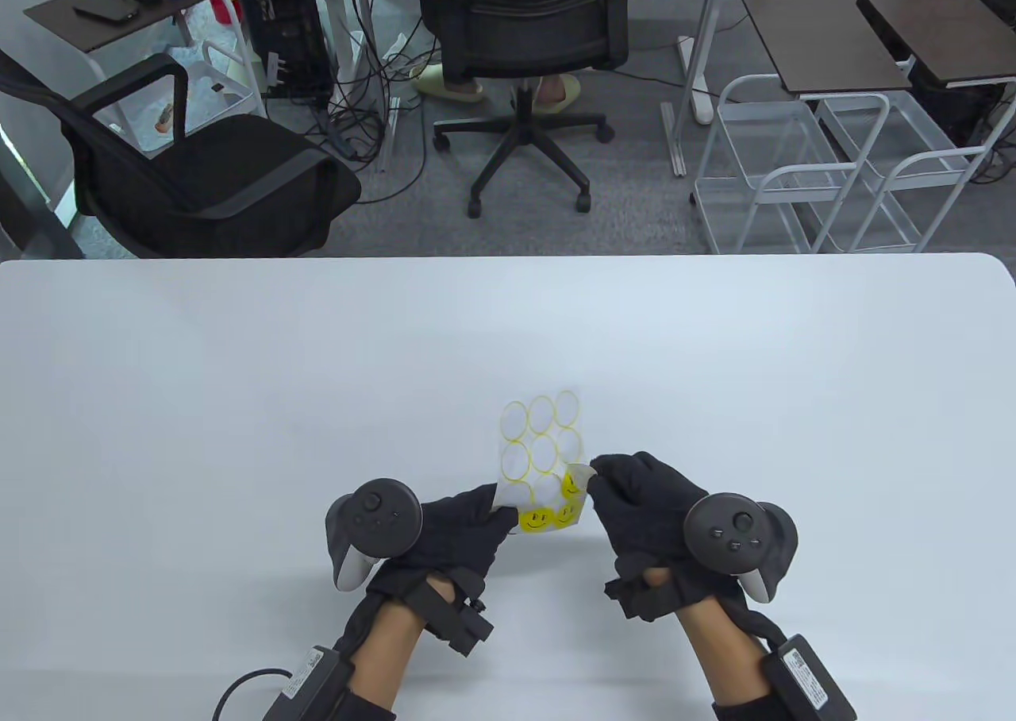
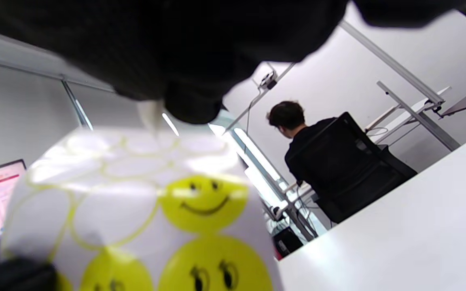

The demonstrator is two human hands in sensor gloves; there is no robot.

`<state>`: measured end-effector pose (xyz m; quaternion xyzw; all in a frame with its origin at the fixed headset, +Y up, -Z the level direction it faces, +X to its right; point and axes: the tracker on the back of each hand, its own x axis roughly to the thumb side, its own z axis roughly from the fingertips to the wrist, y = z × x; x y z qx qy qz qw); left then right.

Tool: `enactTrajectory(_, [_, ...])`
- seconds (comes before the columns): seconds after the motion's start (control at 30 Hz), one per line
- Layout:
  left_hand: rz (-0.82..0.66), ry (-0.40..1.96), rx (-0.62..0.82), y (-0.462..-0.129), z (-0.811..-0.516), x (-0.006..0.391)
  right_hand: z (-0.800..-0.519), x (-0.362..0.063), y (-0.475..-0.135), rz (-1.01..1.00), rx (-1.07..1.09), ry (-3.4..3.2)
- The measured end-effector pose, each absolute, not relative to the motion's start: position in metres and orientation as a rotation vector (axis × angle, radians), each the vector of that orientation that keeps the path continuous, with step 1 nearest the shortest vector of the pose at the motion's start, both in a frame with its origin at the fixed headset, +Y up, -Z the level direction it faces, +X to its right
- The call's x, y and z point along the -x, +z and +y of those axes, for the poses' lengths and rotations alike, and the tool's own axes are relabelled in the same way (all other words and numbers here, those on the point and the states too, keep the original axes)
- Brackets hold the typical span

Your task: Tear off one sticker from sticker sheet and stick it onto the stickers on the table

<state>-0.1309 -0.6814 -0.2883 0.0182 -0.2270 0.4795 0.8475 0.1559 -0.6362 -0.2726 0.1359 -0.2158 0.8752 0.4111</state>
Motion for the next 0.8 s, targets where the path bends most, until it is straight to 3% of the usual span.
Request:
enactTrajectory(0.23, [-0.396, 1.098, -0.131, -0.292, -0.675, 0.164, -0.634, -0.169, -0.276, -0.596, -0.238, 2.181])
enactTrajectory(0.53, [-0.211, 1.215, -0.302, -0.301, -0.67, 0.236, -0.638, -0.181, -0.284, -0.636, -0.111, 2.208])
enactTrajectory(0.8, [-0.096, 1.421, -0.454, -0.293, -0.666, 0.285, -0.655, -0.149, -0.298, -0.562, -0.129, 2.439])
